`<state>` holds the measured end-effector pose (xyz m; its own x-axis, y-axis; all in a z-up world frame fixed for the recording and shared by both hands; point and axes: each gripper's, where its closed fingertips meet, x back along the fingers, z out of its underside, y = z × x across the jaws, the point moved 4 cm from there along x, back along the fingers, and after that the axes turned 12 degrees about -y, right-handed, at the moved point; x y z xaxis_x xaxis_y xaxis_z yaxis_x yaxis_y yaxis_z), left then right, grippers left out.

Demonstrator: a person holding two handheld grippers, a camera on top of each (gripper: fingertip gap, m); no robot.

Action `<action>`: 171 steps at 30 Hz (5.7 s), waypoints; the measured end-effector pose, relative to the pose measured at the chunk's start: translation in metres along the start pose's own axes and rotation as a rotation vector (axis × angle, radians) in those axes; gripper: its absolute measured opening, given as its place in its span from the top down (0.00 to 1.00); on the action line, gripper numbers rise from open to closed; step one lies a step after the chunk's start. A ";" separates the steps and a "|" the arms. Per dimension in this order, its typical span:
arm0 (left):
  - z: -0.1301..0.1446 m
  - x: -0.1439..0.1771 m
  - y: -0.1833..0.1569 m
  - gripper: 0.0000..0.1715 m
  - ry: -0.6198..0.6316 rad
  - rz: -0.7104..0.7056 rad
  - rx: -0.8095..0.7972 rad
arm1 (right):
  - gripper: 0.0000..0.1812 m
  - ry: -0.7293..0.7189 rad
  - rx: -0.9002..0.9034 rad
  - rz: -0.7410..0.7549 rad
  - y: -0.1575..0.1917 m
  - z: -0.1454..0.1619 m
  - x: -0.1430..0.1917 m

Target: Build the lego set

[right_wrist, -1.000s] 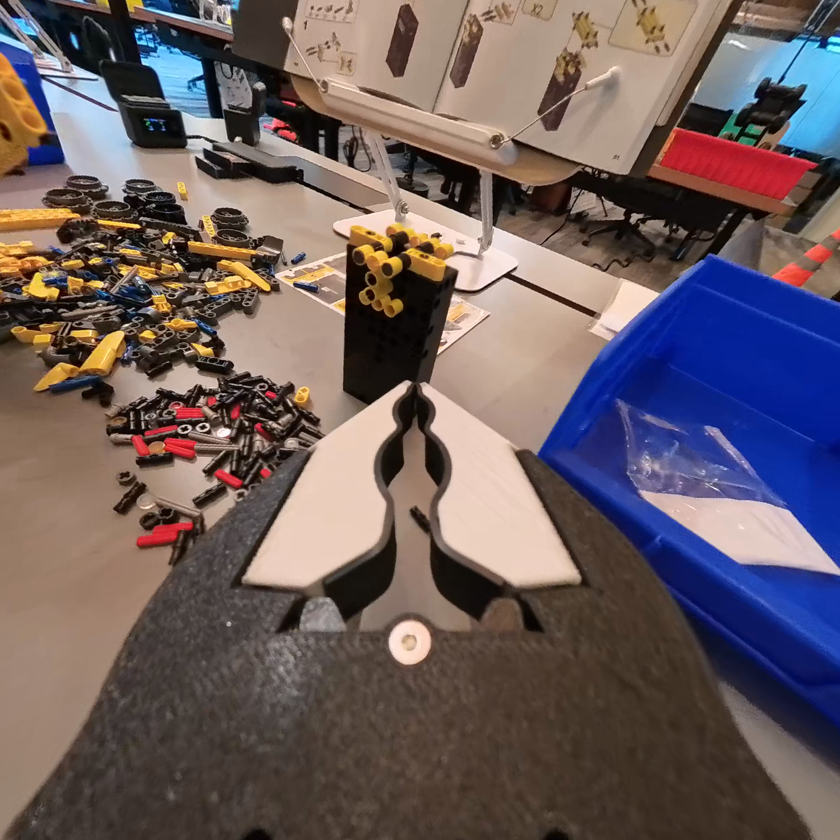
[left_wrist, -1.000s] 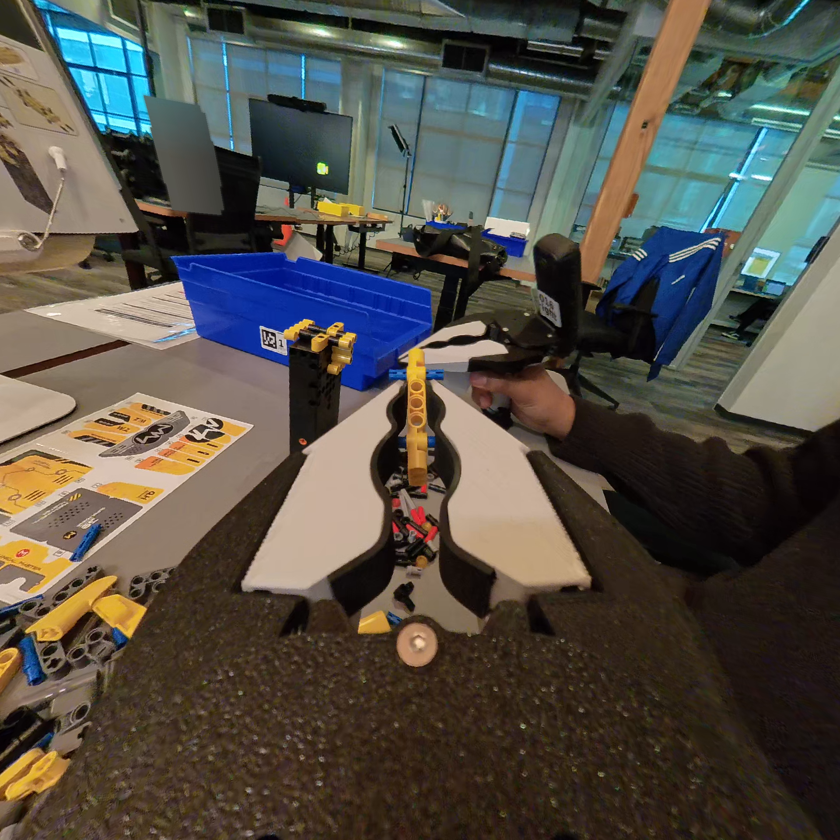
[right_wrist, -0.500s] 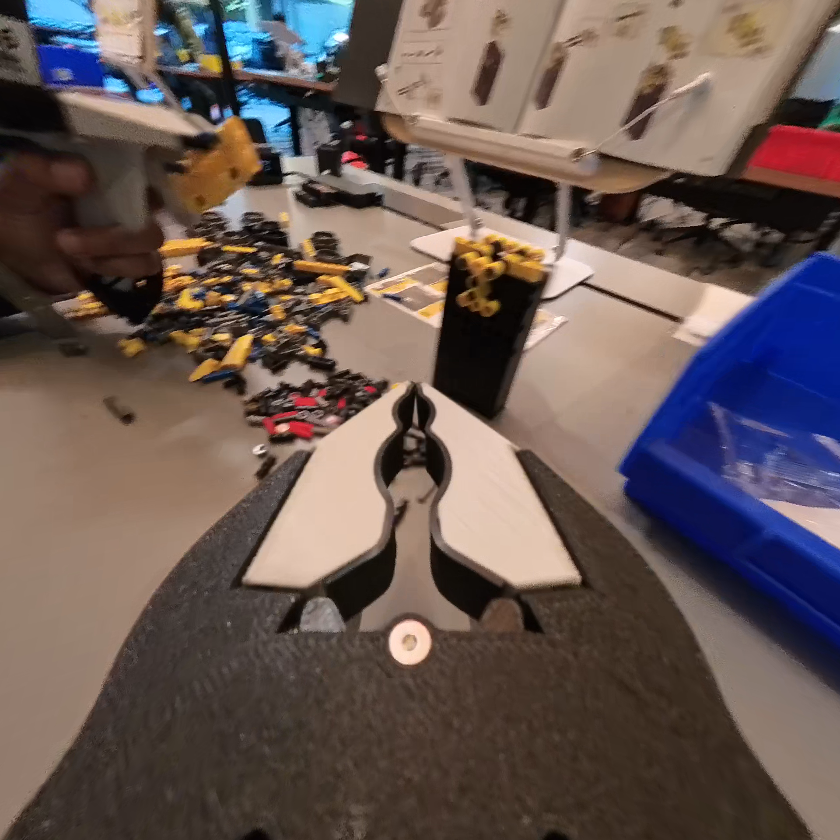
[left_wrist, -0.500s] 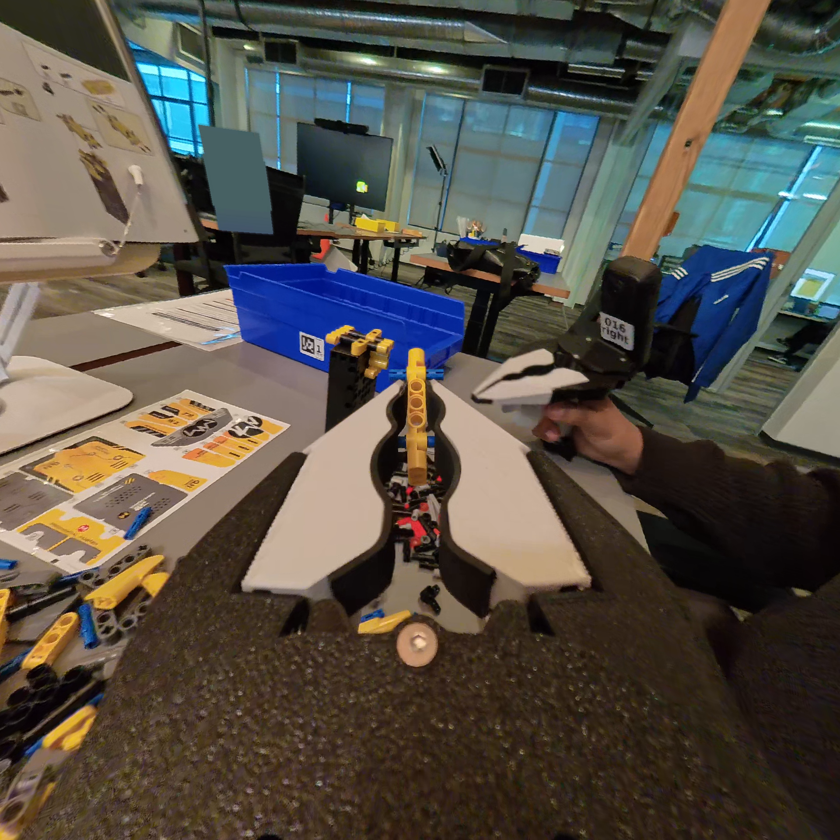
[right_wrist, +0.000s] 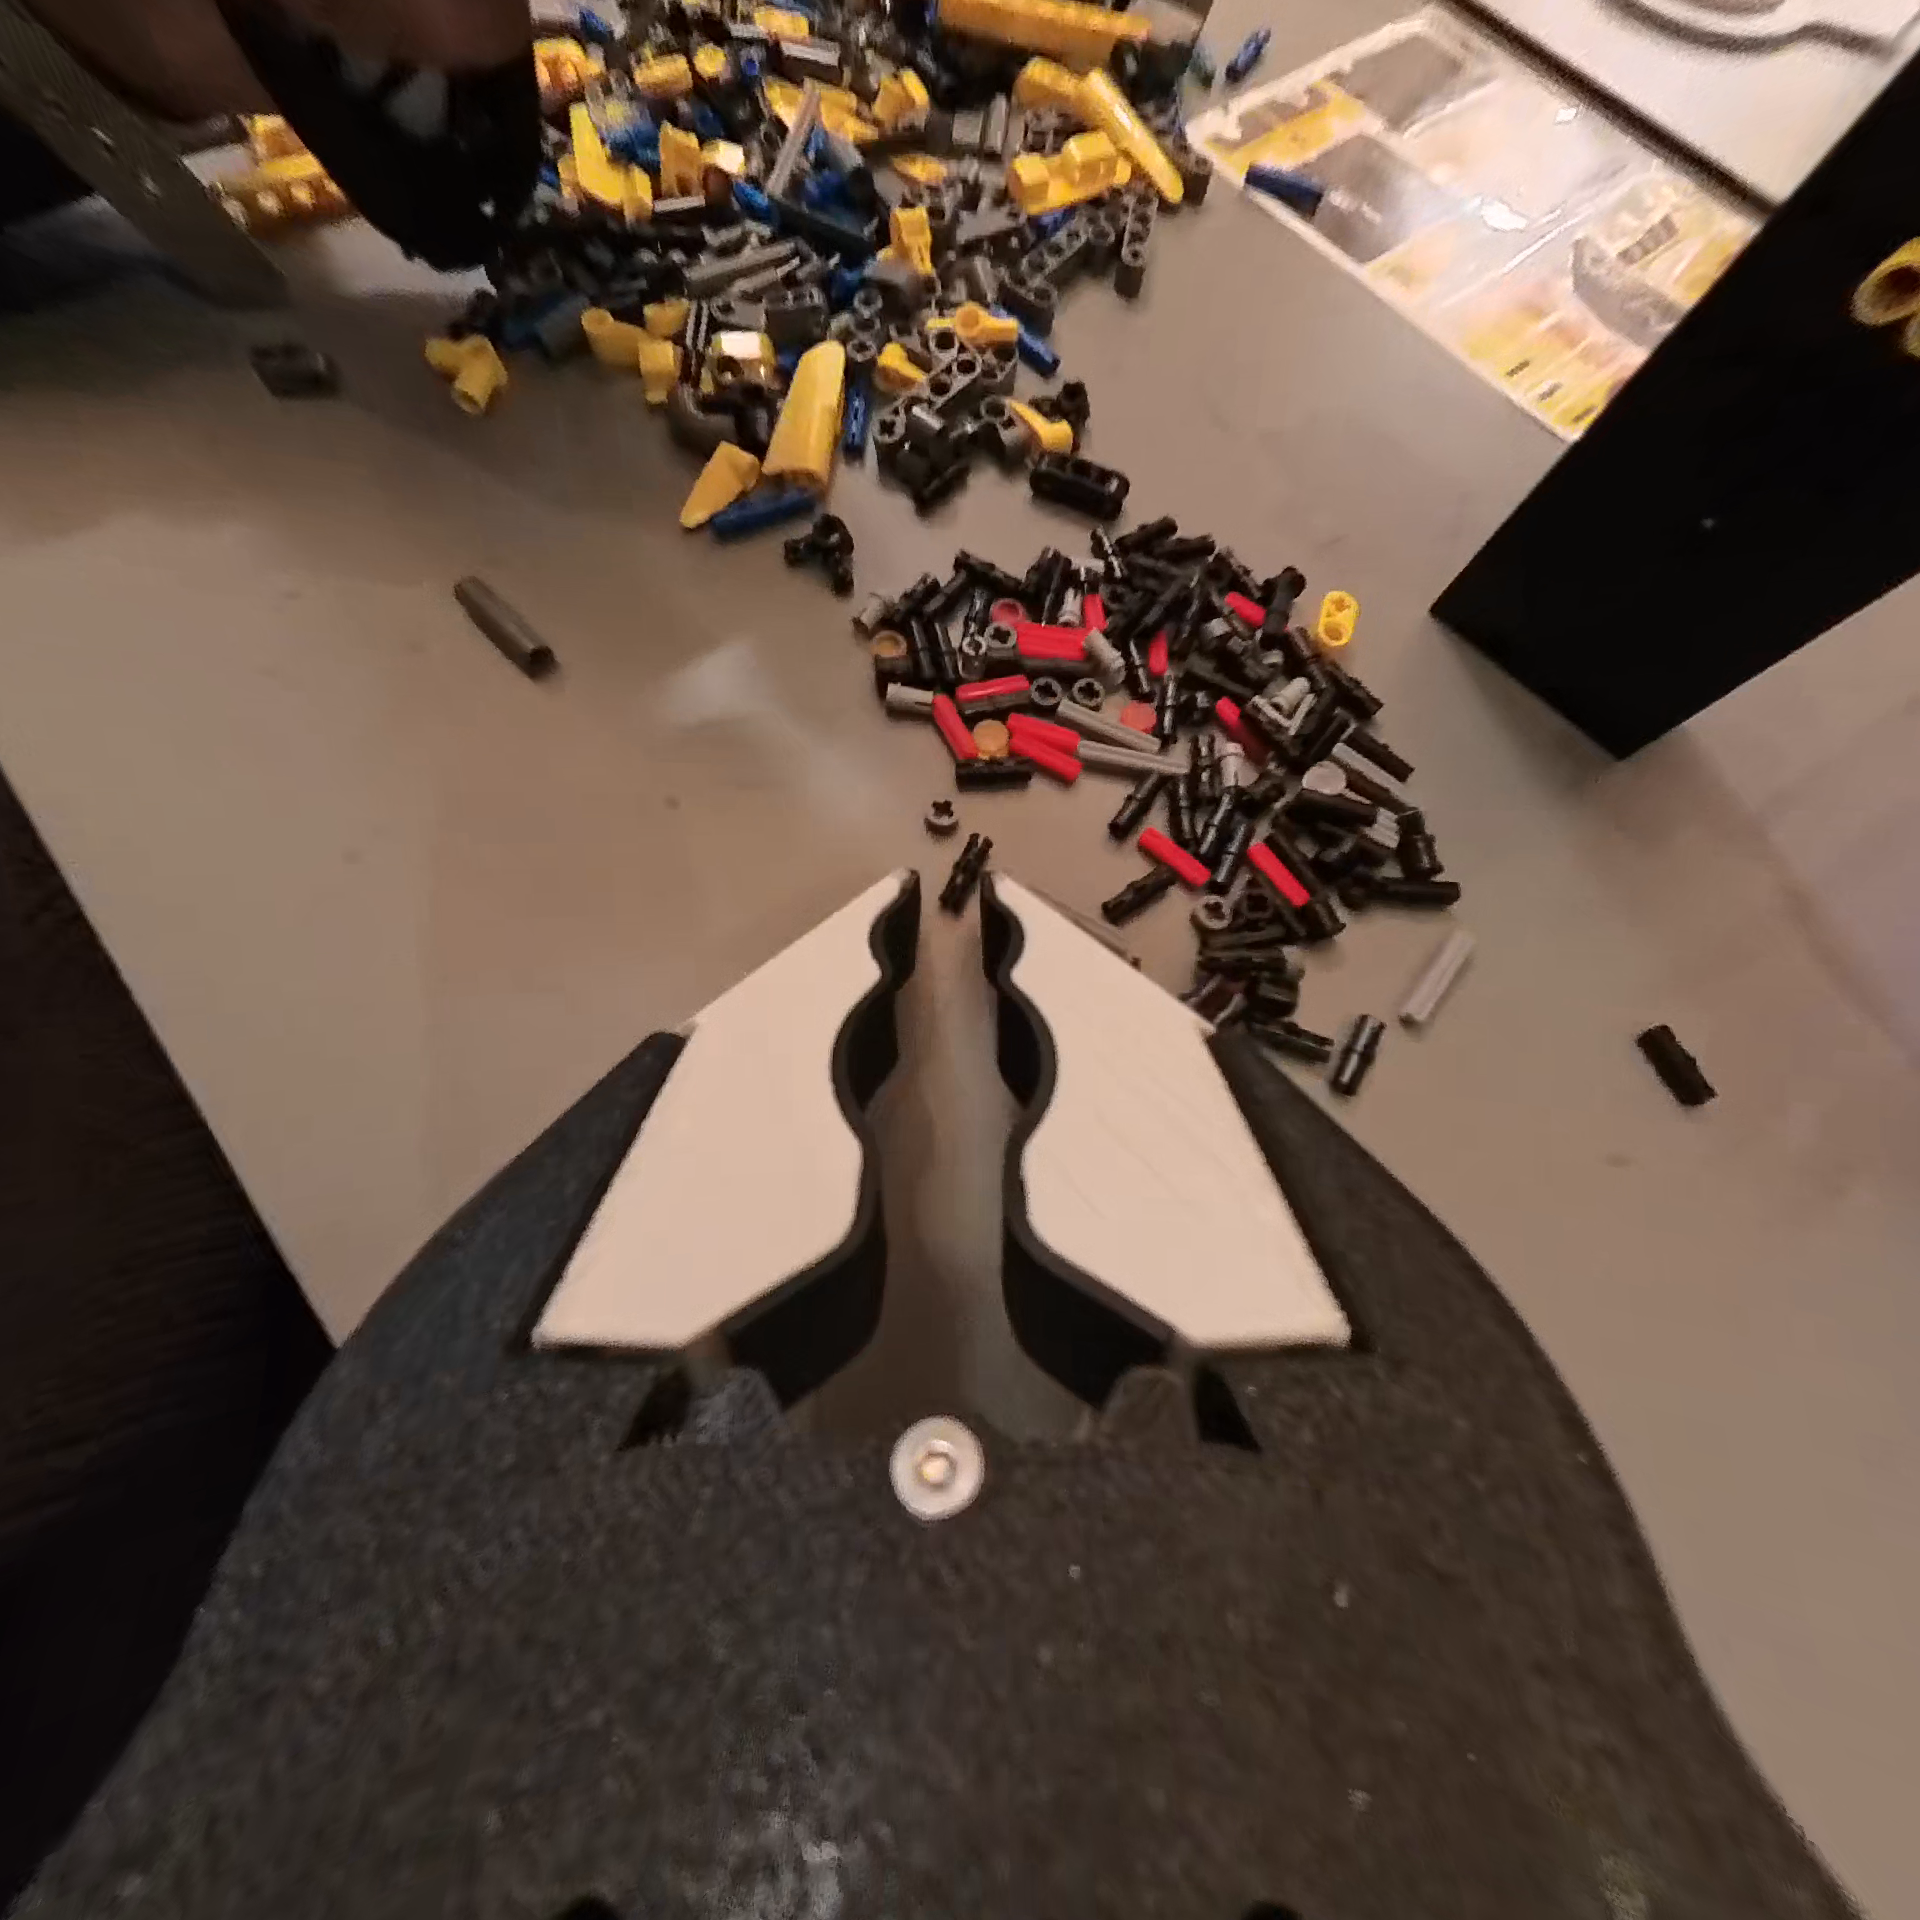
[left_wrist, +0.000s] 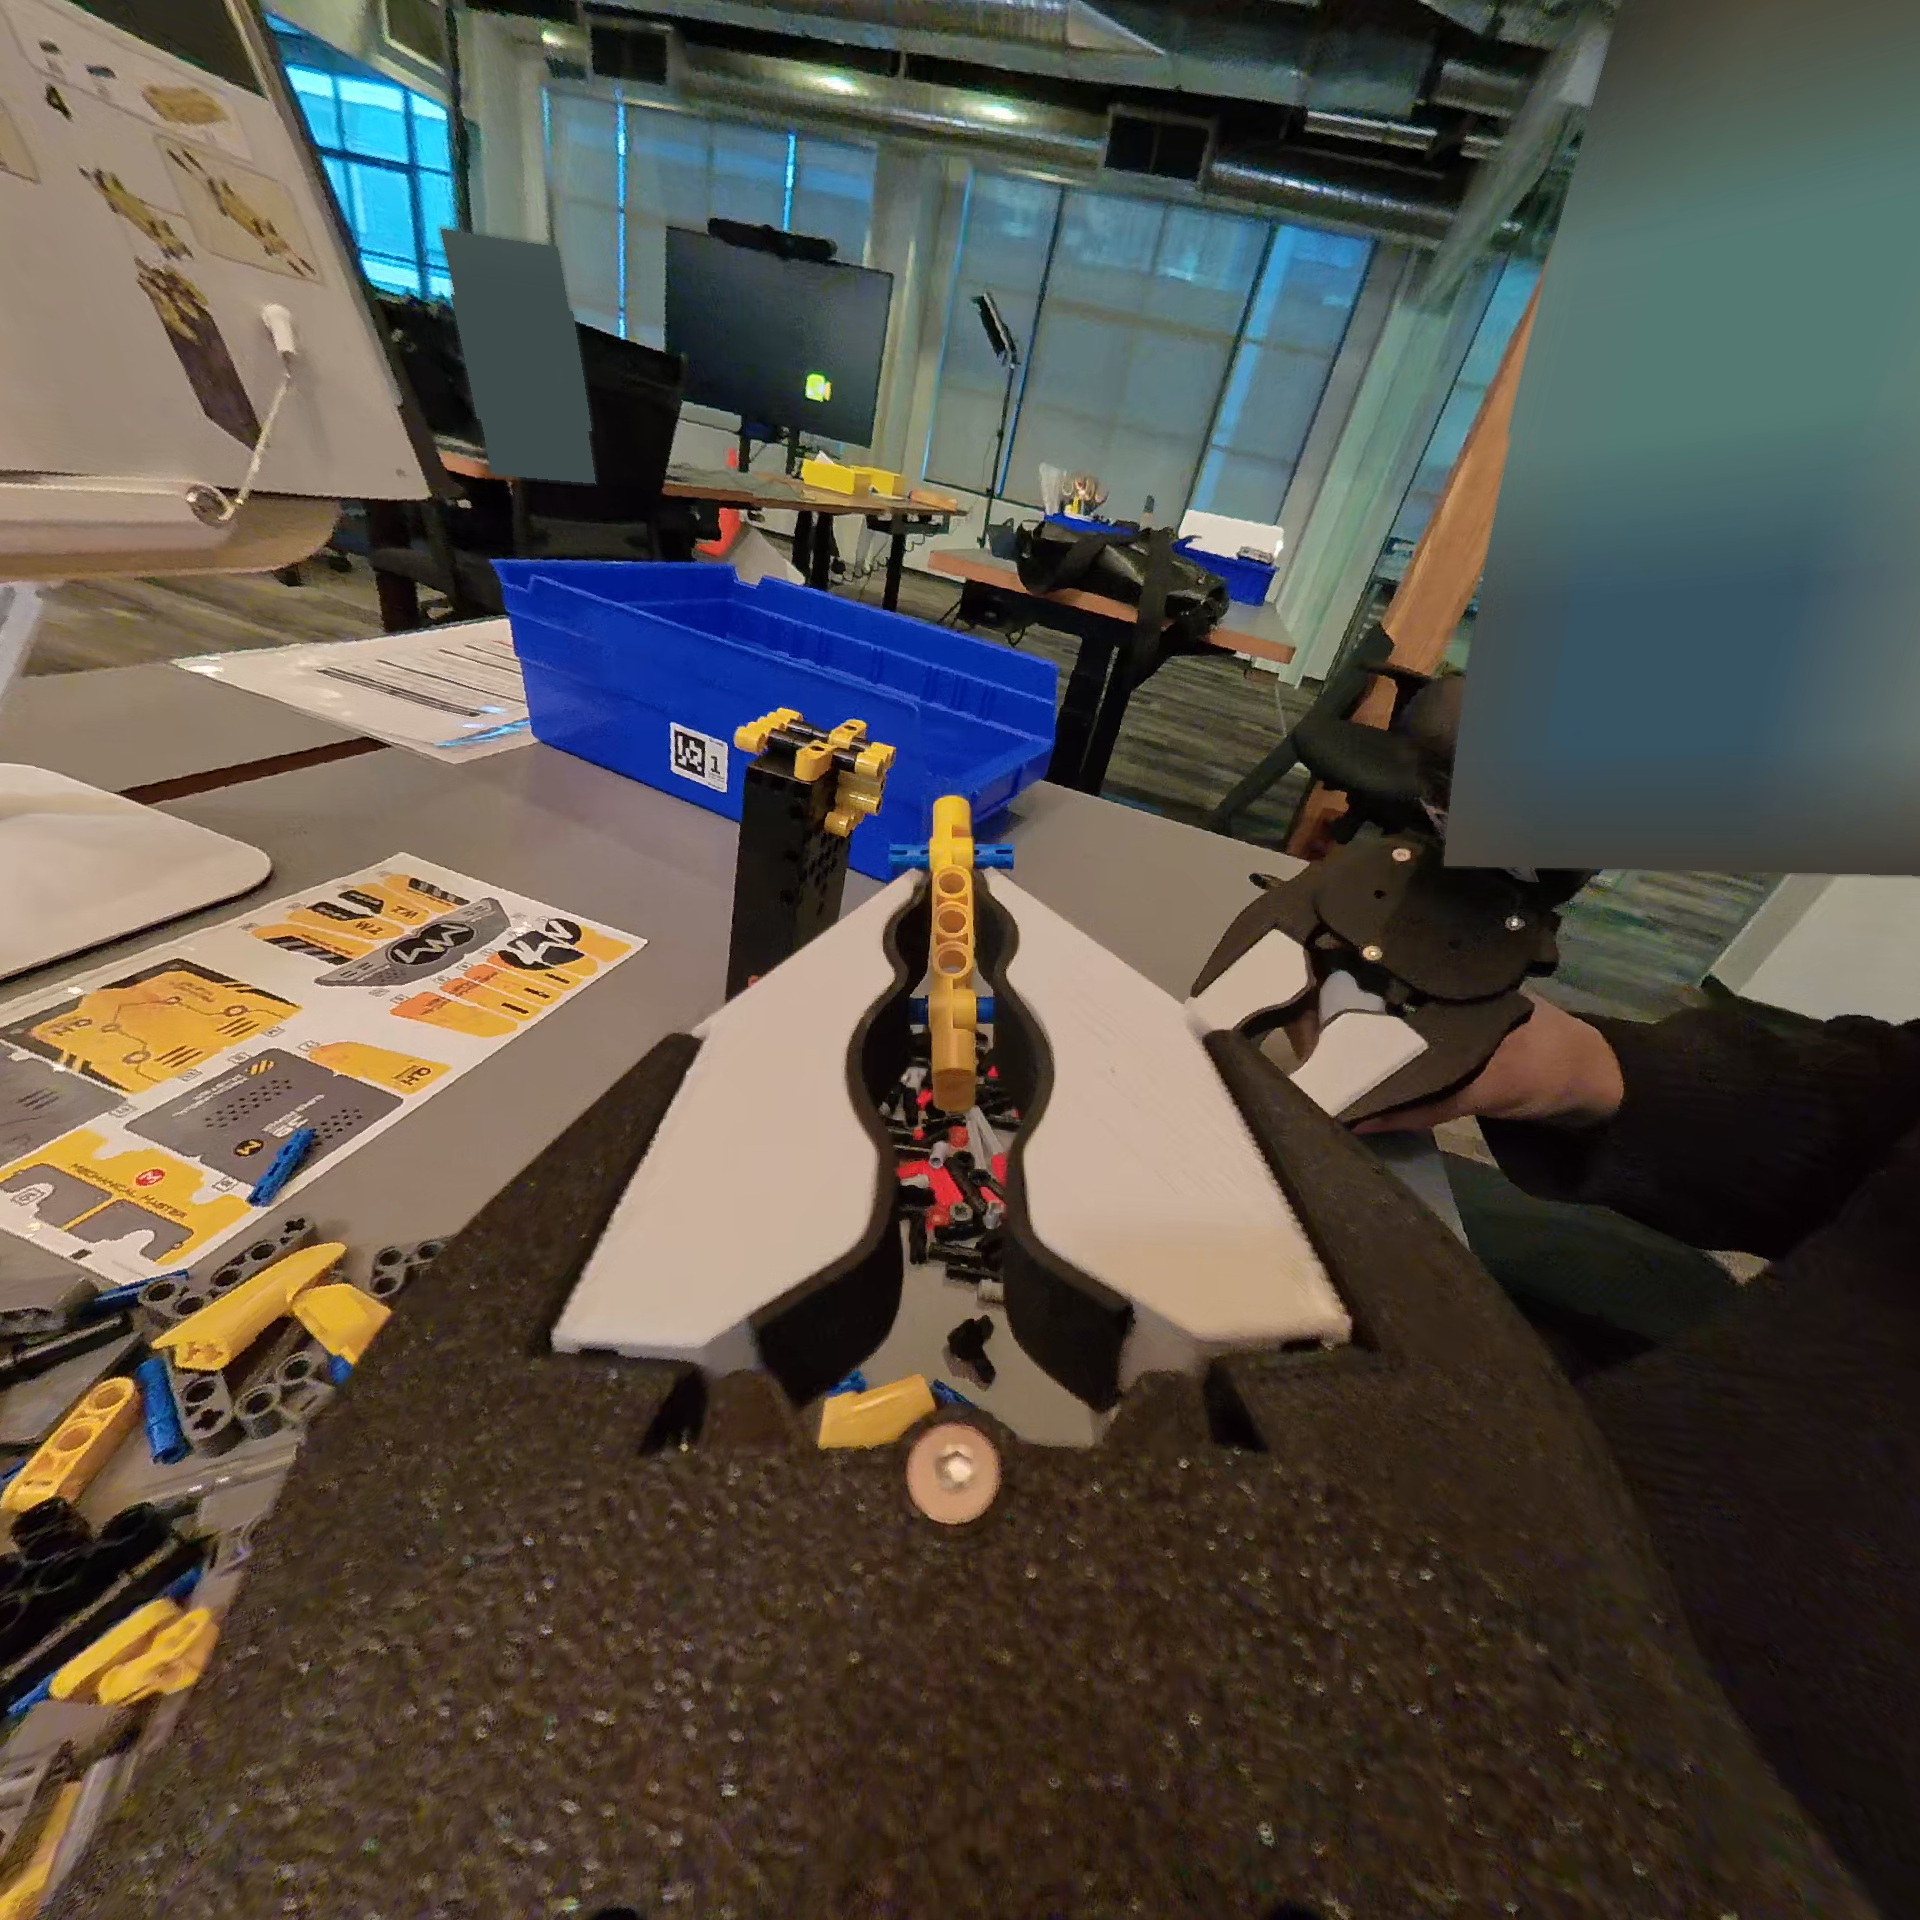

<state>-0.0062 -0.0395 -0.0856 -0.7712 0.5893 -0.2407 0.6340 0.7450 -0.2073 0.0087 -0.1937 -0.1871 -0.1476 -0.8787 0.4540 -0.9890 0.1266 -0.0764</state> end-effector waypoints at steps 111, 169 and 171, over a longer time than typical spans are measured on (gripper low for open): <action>0.109 0.012 -0.062 0.96 0.746 0.385 -0.242 | 1.00 -0.155 0.091 -0.299 -0.049 -0.021 0.040; 0.050 0.050 -0.199 0.66 0.506 -0.090 -0.068 | 1.00 -0.488 -0.501 0.899 0.222 0.191 0.501; 0.049 0.049 -0.211 0.66 0.511 -0.091 -0.067 | 1.00 -0.481 -0.485 0.907 0.229 0.195 0.507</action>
<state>-0.1751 -0.1827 -0.1007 -0.7629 0.5865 0.2721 0.5713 0.8086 -0.1410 -0.2902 -0.6997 -0.1472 -0.8959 -0.4442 0.0103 -0.4338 0.8794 0.1960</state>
